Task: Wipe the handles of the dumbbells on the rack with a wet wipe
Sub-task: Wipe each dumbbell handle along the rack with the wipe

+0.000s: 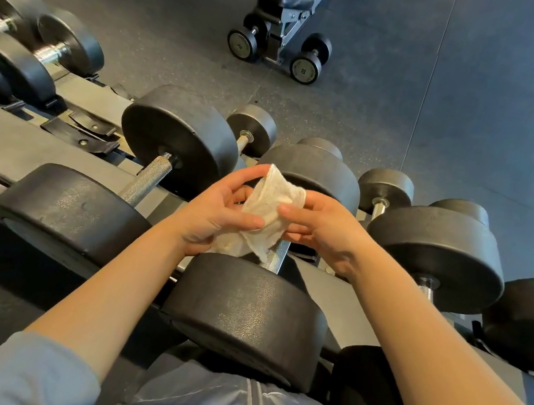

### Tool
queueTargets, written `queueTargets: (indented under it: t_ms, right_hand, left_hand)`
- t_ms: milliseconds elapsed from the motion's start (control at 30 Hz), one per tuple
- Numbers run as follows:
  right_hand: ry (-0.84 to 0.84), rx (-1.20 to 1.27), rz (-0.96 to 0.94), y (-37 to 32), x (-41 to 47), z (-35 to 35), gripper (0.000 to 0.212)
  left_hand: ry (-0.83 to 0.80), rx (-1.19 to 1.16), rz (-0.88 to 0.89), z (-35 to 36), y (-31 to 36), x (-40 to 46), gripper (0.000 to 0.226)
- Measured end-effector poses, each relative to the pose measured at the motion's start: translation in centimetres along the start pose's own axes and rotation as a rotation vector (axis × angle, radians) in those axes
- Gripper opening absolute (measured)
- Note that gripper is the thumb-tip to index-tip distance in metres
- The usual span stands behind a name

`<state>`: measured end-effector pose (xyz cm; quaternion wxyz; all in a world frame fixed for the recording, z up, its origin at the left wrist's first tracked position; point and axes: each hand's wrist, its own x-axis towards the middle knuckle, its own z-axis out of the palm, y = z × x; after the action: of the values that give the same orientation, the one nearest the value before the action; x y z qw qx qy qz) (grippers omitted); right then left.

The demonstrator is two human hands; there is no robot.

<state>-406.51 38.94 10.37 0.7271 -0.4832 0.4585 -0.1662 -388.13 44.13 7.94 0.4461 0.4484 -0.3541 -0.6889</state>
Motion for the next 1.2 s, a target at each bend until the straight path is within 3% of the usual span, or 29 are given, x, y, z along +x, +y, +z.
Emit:
queueTargets:
  t_ms: [200,367,500,600,733,833,933,1100,1200]
  right_hand:
    - [0.051,-0.103,-0.079,0.0,0.2,0.1,0.028]
    - [0.125,0.008,-0.066,0.0,0.2,-0.1,0.021]
    - [0.110,-0.112,-0.079,-0.2,0.2,-0.2,0.033]
    - [0.085,-0.244,-0.052,0.0,0.3,-0.3,0.032]
    - [0.126,-0.371,0.015,0.6,0.5,-0.6,0.011]
    - [0.028,-0.201,0.072,0.8,0.5,-0.4,0.025]
    - [-0.053,-0.228,0.038,0.4,0.3,-0.3,0.037]
    - [-0.080,-0.165,0.044,-0.4,-0.3,-1.6,0.027]
    - [-0.169,-0.109,0.044,-0.5,-0.6,-2.2,0.029]
  left_hand:
    - [0.027,0.073,-0.065,0.0,0.1,0.3,0.077]
    - [0.066,0.043,-0.051,0.5,0.0,0.6,0.070]
    - [0.141,0.151,-0.081,0.5,-0.2,0.7,0.065]
    - [0.086,0.227,-0.212,0.4,0.1,0.6,0.038]
    - [0.095,0.308,-0.265,0.5,0.1,0.3,0.010]
    - [0.126,0.167,-0.247,0.7,0.2,0.1,0.014]
    - [0.129,0.138,-0.229,0.6,0.5,-0.1,0.014]
    - [0.137,0.119,-0.218,0.6,0.6,-0.4,0.014]
    - [0.083,0.076,-0.219,0.1,0.4,-0.5,0.038]
